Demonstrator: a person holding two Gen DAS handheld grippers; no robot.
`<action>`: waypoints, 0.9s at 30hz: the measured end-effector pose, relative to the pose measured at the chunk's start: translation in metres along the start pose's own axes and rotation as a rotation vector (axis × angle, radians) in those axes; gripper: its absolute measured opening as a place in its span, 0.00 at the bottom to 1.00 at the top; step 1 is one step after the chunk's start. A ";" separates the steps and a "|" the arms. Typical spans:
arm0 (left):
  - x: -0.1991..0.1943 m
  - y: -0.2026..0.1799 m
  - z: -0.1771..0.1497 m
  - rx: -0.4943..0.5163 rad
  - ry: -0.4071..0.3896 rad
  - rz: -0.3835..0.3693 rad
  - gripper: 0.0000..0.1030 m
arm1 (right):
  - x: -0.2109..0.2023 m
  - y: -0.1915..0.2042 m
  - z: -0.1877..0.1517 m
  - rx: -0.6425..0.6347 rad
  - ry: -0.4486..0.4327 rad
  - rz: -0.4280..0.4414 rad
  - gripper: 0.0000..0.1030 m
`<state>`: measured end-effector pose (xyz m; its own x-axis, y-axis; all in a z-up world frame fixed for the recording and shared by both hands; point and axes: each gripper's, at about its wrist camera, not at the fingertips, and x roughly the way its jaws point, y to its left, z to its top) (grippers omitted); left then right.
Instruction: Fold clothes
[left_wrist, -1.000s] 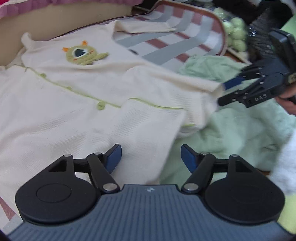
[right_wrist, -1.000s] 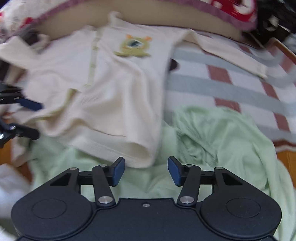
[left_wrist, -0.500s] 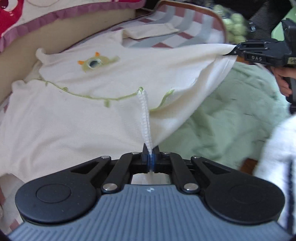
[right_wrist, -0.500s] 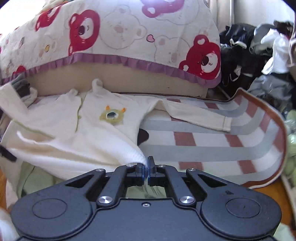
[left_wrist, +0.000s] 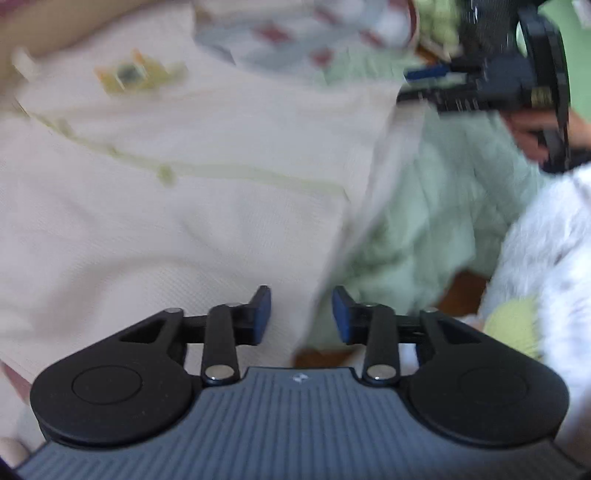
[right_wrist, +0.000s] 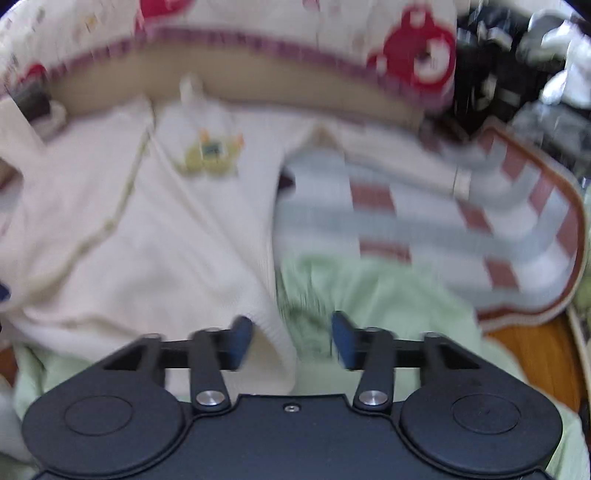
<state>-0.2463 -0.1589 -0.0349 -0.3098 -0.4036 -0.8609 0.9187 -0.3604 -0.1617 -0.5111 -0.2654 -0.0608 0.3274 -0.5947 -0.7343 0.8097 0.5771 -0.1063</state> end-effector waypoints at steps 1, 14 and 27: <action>-0.006 -0.001 0.004 0.014 -0.053 0.017 0.36 | -0.002 0.004 0.002 -0.026 -0.018 -0.009 0.54; 0.062 -0.047 0.033 0.114 -0.076 -0.061 0.36 | -0.004 0.012 -0.005 -0.062 0.040 -0.019 0.51; 0.049 -0.033 0.031 0.033 -0.097 0.028 0.07 | 0.009 0.022 -0.013 -0.119 0.127 0.001 0.53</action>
<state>-0.2991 -0.1926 -0.0573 -0.3081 -0.4931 -0.8136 0.9193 -0.3746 -0.1211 -0.4962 -0.2507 -0.0783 0.2580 -0.5228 -0.8125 0.7434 0.6445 -0.1786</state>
